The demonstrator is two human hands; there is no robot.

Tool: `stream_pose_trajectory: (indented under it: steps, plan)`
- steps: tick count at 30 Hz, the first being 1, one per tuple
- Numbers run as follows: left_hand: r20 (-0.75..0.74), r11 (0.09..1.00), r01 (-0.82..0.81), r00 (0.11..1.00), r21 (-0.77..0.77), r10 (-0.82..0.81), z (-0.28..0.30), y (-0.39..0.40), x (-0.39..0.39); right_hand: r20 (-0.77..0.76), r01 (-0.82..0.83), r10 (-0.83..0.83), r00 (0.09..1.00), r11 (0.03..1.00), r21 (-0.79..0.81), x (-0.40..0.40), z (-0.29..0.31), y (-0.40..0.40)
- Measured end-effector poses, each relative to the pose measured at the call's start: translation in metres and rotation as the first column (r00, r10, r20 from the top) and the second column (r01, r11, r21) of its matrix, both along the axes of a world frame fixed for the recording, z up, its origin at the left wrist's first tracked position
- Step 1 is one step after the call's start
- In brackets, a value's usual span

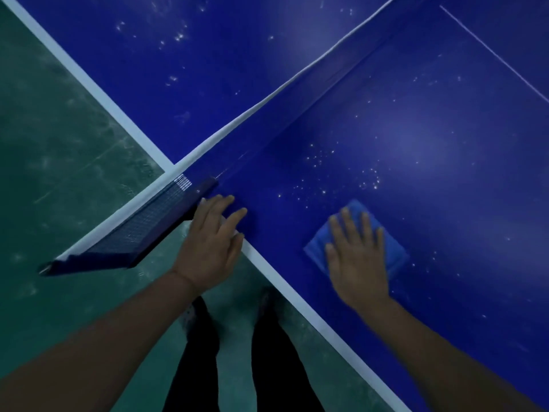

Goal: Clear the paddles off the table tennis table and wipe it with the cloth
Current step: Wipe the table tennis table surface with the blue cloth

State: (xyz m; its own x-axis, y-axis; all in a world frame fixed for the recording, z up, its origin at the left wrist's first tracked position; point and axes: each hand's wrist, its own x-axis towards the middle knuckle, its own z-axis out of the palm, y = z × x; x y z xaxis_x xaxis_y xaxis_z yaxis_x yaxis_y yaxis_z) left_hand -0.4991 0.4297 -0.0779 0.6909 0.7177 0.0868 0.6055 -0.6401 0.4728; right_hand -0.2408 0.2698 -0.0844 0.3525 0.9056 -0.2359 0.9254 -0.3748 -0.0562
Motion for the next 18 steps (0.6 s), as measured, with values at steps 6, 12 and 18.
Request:
stream_pose_trajectory:
  steps: [6,12,18]
  plan:
    - [0.028,0.997,-0.076,0.997,0.012,0.075,-0.009,-0.005,-0.023,-0.040,0.573,-0.572,0.819,0.813,0.100,0.024,0.001,0.079]
    - [0.090,0.996,-0.079,0.993,-0.047,0.083,0.005,-0.007,-0.020,0.016,0.068,-0.070,0.997,0.995,0.078,-0.056,0.000,0.100]
    - [0.042,0.996,-0.075,0.996,-0.057,0.078,0.020,-0.010,-0.036,0.002,0.528,-0.532,0.847,0.840,0.129,-0.008,0.001,0.133]
